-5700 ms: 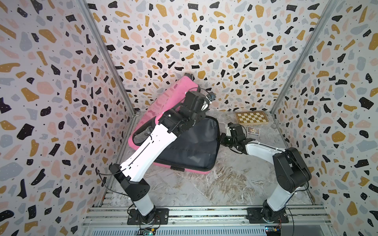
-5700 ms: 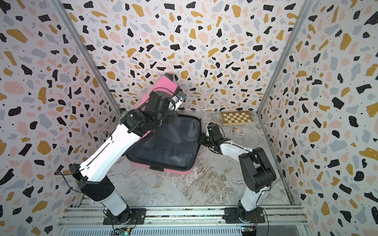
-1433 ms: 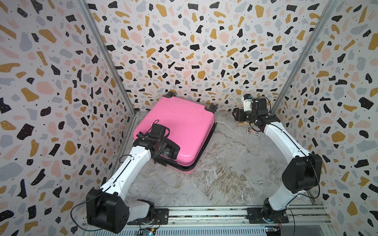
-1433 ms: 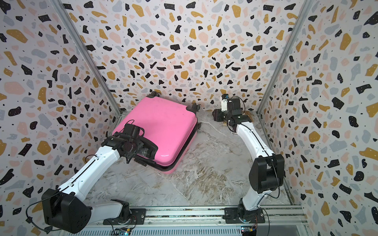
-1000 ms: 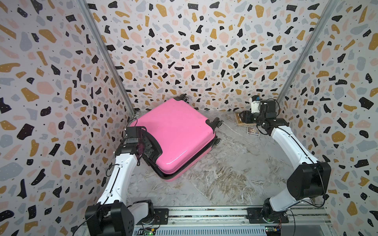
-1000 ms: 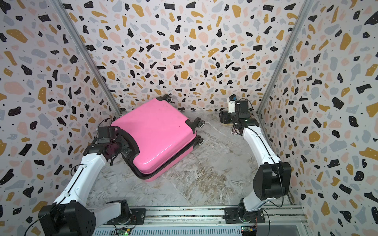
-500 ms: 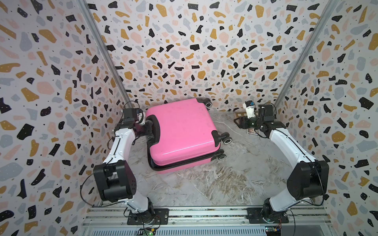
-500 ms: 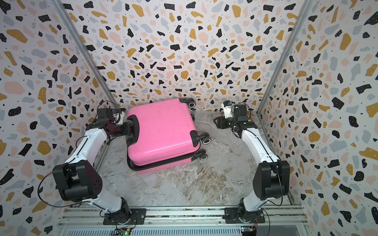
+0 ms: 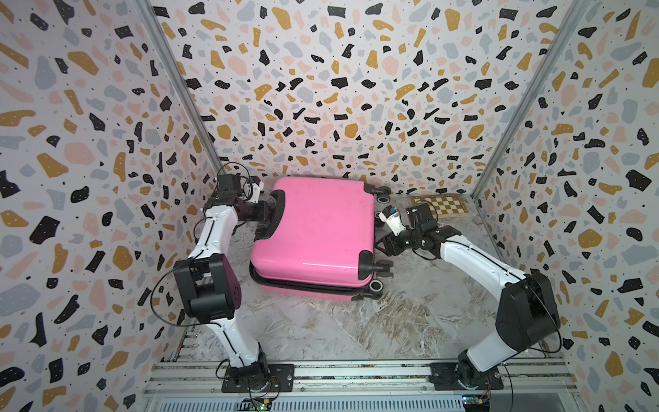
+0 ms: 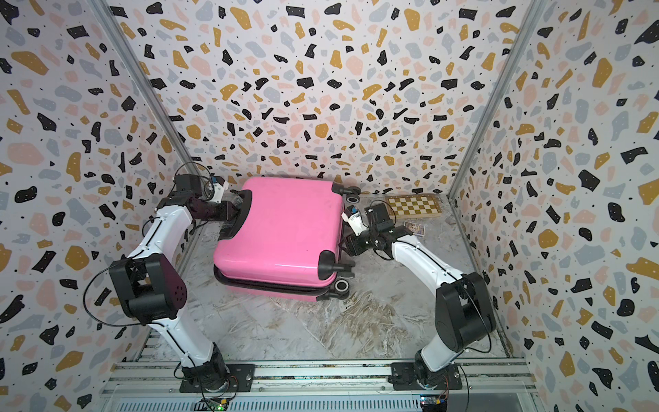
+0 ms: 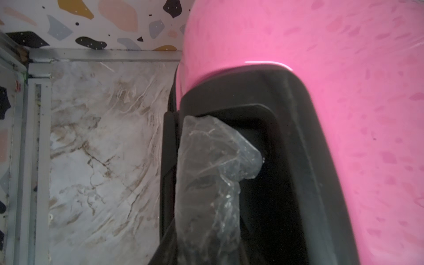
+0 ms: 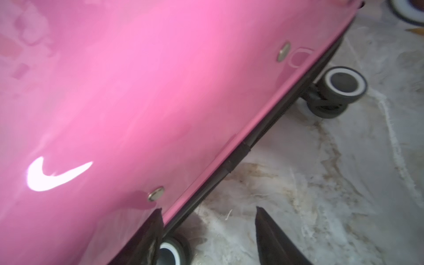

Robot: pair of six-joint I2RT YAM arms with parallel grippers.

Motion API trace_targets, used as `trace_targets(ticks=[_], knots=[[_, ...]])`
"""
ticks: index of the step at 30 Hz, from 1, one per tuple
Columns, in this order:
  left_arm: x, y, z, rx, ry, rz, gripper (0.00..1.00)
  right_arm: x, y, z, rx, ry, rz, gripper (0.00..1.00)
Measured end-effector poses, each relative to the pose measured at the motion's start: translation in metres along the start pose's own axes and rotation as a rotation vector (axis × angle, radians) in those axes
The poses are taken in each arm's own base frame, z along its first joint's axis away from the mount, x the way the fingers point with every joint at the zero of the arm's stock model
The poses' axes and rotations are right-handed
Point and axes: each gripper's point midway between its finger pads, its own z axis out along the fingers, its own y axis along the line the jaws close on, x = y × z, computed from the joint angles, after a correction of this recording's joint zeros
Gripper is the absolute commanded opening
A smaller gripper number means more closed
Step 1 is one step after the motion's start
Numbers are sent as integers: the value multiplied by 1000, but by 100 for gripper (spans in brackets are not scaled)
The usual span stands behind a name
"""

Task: Close the suitcase zippers
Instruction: Adjust the suitcase at the center of the board.

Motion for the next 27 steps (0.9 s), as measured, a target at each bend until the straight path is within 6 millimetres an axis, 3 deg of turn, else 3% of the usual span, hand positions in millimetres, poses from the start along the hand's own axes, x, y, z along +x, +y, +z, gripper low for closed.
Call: trace_targets(ticks=[1, 2, 4, 8, 11, 15, 19, 23, 27], knots=[[-10, -1, 3, 11, -18, 24, 60, 6, 10, -1, -13, 9, -15, 65], [-23, -3, 3, 20, -39, 46, 77, 10, 20, -2, -28, 14, -31, 66], [-49, -7, -3, 9, -81, 83, 82, 12, 39, -5, -53, 13, -66, 65], [-90, -23, -45, -34, -160, 123, 85, 11, 68, -9, -81, 4, -116, 64], [-88, -41, -85, -70, -177, 96, 83, 11, 83, -5, -88, 3, -135, 64], [-48, -77, -135, -89, -170, 6, 75, 3, 75, -6, -32, -26, -121, 64], [13, -112, -169, -87, -139, -68, 63, -24, 28, -25, 74, -113, -34, 63], [67, -138, -179, -47, -64, -122, 46, -56, -30, -59, 192, -213, 40, 60], [121, -157, -169, 13, 56, -190, 29, -95, -84, -90, 286, -305, 83, 53]])
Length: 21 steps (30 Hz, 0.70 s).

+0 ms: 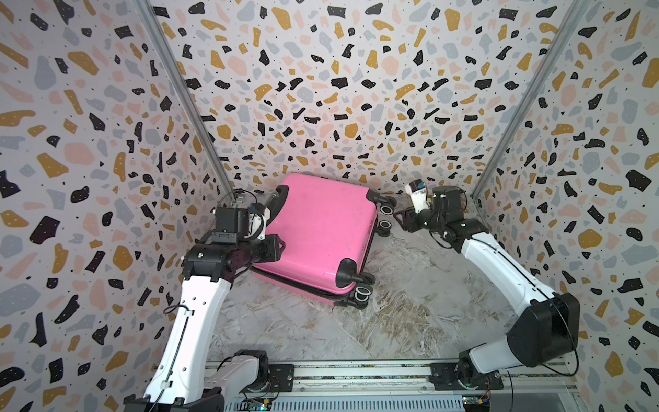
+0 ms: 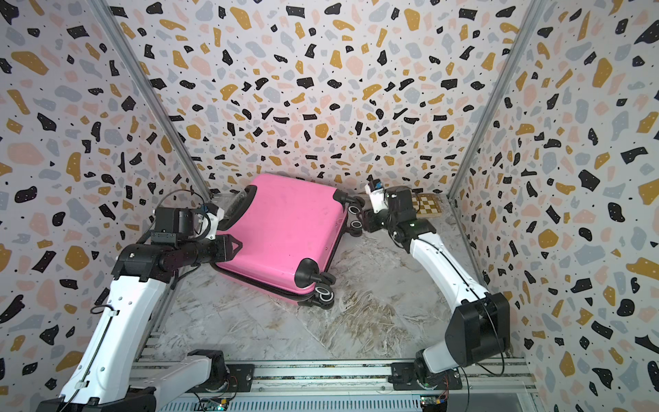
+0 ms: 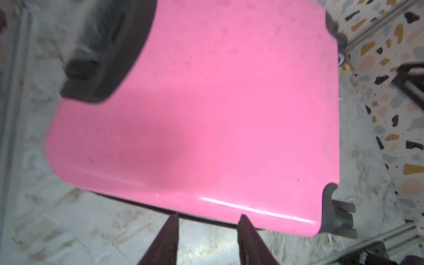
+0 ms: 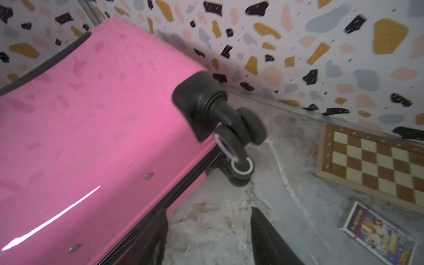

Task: Close the suitcase zippers
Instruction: Adjust the suitcase at the center of the board.

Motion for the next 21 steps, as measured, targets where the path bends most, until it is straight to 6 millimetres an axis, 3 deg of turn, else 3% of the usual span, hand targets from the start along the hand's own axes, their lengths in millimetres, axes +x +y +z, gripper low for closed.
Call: trace_targets(ticks=[3, 5, 9, 13, 16, 21], knots=[[40, -8, 17, 56, 104, -62, 21, -22, -33, 17, 44, -20, 12, 48], [64, -13, 27, 94, 166, -104, 16, -28, -50, 39, 58, -5, 8, 47], [92, -20, 39, 150, 233, -164, 14, -25, -69, 91, 57, 42, -7, 47], [111, -12, 55, 145, 260, -207, 17, -22, -83, 141, 48, 86, -38, 47], [121, -1, 74, 108, 279, -244, 19, -19, -89, 167, 39, 112, -80, 48], [91, 17, 99, 16, 186, -232, 21, -1, -81, 181, 7, 186, -163, 48]])
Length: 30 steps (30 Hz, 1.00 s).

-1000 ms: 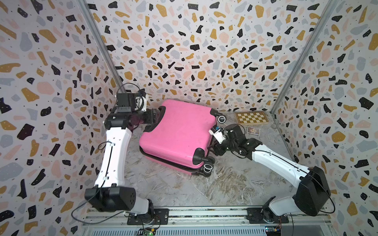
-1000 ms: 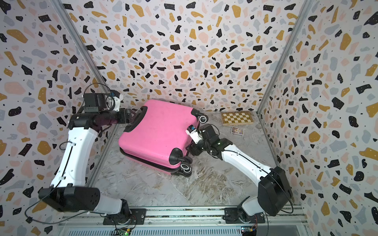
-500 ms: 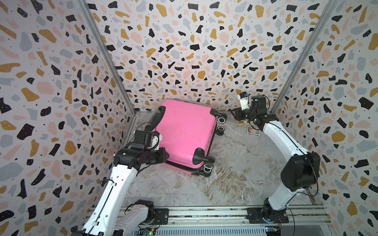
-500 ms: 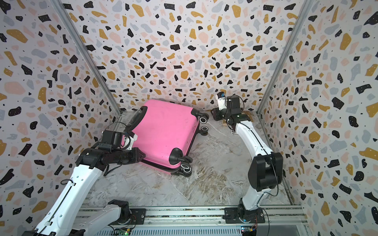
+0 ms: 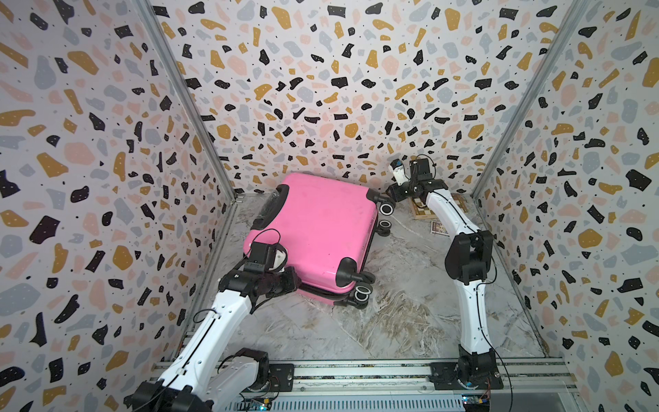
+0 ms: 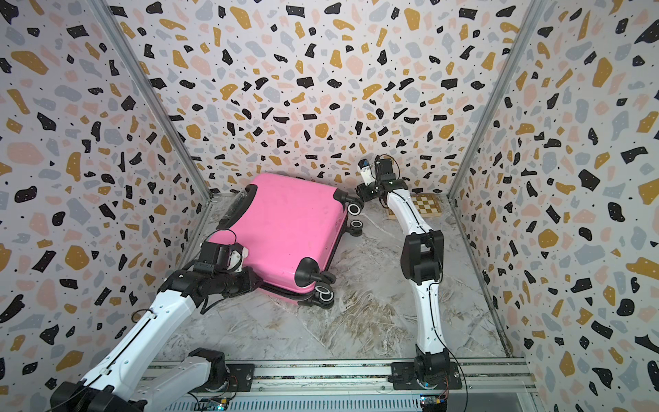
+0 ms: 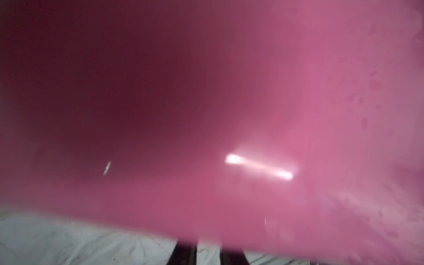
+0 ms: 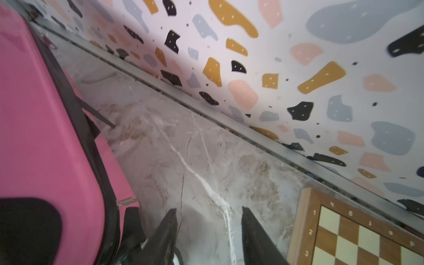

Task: Close the suitcase zippers
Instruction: Adjust the suitcase at the center of the board.

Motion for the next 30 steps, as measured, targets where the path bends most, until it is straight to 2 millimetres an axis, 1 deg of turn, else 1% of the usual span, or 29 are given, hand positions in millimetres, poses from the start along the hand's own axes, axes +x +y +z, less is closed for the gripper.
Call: trace_targets(ticks=[2, 5, 8, 11, 13, 15, 18, 20, 21, 23, 25, 26, 28, 30], knots=[[-8, 11, 3, -79, -7, 7, 22, 4, 5, 0, -3, 11, -34, 48], [-21, 32, 4, -204, -28, 3, 25, 23, 15, -8, -15, 54, -67, 48], [-39, 56, 3, -301, -68, -39, 30, 37, 23, -28, -25, 82, -93, 48], [-58, 81, 2, -369, -121, -89, 33, 45, 35, -46, -30, 85, -119, 48], [-67, 93, 1, -396, -146, -117, 35, 51, 48, -58, -36, 85, -144, 48], [-72, 104, 1, -418, -149, -145, 37, 54, 62, -68, -41, 80, -174, 48], [-77, 116, 0, -452, -136, -172, 40, 53, 85, -78, -47, 68, -222, 48], [-83, 121, -4, -478, -138, -176, 47, 52, 95, -83, -46, 58, -247, 48], [-86, 122, -8, -493, -143, -175, 51, 52, 101, -85, -46, 55, -259, 48], [-92, 126, -20, -541, -165, -182, 63, 55, 113, -86, -51, 61, -278, 48], [-100, 131, -38, -614, -196, -182, 72, 57, 129, -88, -65, 60, -301, 48], [-102, 134, -47, -643, -210, -178, 75, 57, 136, -88, -70, 56, -310, 48], [-103, 138, -68, -710, -236, -170, 76, 60, 153, -89, -86, 48, -328, 48], [-98, 133, -84, -717, -263, -166, 78, 61, 170, -90, -108, 39, -341, 48]])
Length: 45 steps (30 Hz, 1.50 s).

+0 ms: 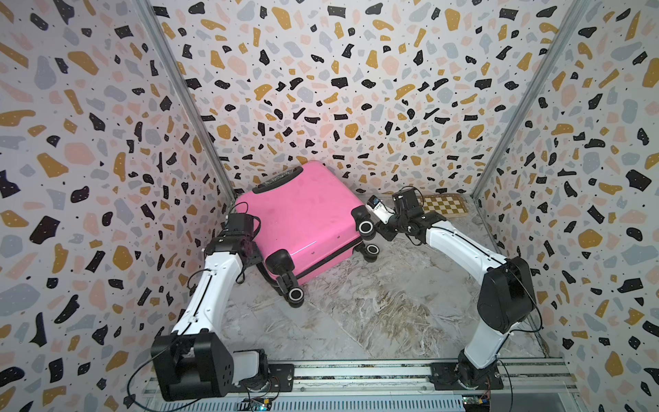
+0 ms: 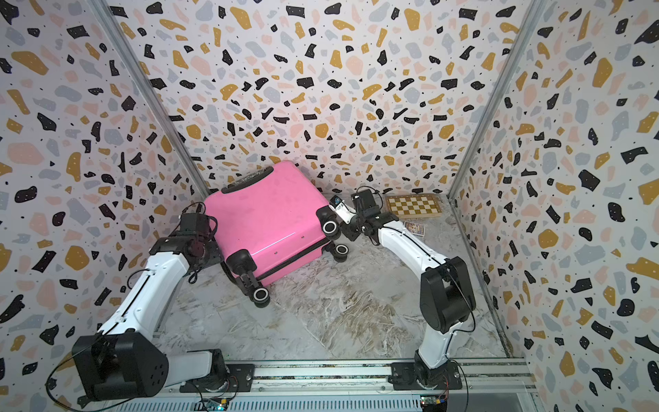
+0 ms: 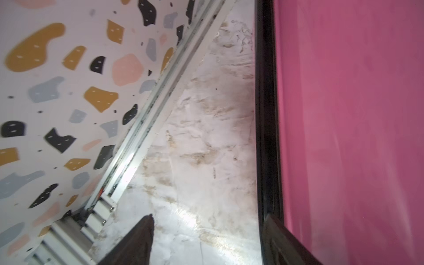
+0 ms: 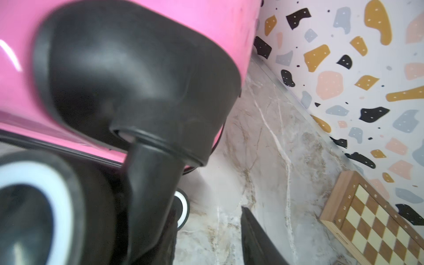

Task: Close the suitcase zippers
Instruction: Adjust the suitcase at the center of the board.

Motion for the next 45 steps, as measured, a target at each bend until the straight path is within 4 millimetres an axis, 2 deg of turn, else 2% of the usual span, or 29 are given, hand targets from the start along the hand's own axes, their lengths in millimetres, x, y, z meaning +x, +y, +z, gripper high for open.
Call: trace_targets(ticks=[4, 6, 9, 11, 14, 17, 19, 21, 23, 27, 32, 36, 40, 45], knots=[[6, 5, -43, 95, -67, -27, 77, -14, 41, 3, -76, -32, -29, 48], [8, -3, -67, 206, -110, -46, 78, -19, 60, 4, -124, -48, -39, 48], [23, -15, -89, 326, -108, -24, 82, -29, 88, 3, -192, -72, -54, 48], [30, -17, -90, 347, -88, -13, 85, -33, 100, 2, -223, -83, -58, 49], [42, -19, -74, 317, -21, 14, 88, -37, 110, 1, -248, -95, -55, 50], [46, -26, -60, 308, 35, 50, 86, -40, 109, 1, -244, -105, -38, 51], [48, -37, -59, 361, 53, 80, 85, -42, 109, 1, -247, -113, -30, 52], [47, -49, -66, 439, 48, 108, 84, -43, 109, 1, -255, -121, -19, 52], [47, -53, -73, 477, 46, 118, 82, -39, 109, 2, -261, -121, -7, 53], [47, -68, -88, 559, 47, 163, 82, -25, 104, 0, -254, -105, 30, 61], [46, -121, -128, 764, 11, 280, 82, 6, 78, -21, -199, -117, 133, 64], [52, -144, -139, 829, 19, 303, 83, 19, 44, -28, -120, -121, 226, 61], [63, -171, -146, 861, 44, 346, 83, 27, 18, -22, -75, -118, 304, 47], [71, -212, -156, 891, 49, 401, 84, 17, 0, 3, -60, -99, 333, 43]])
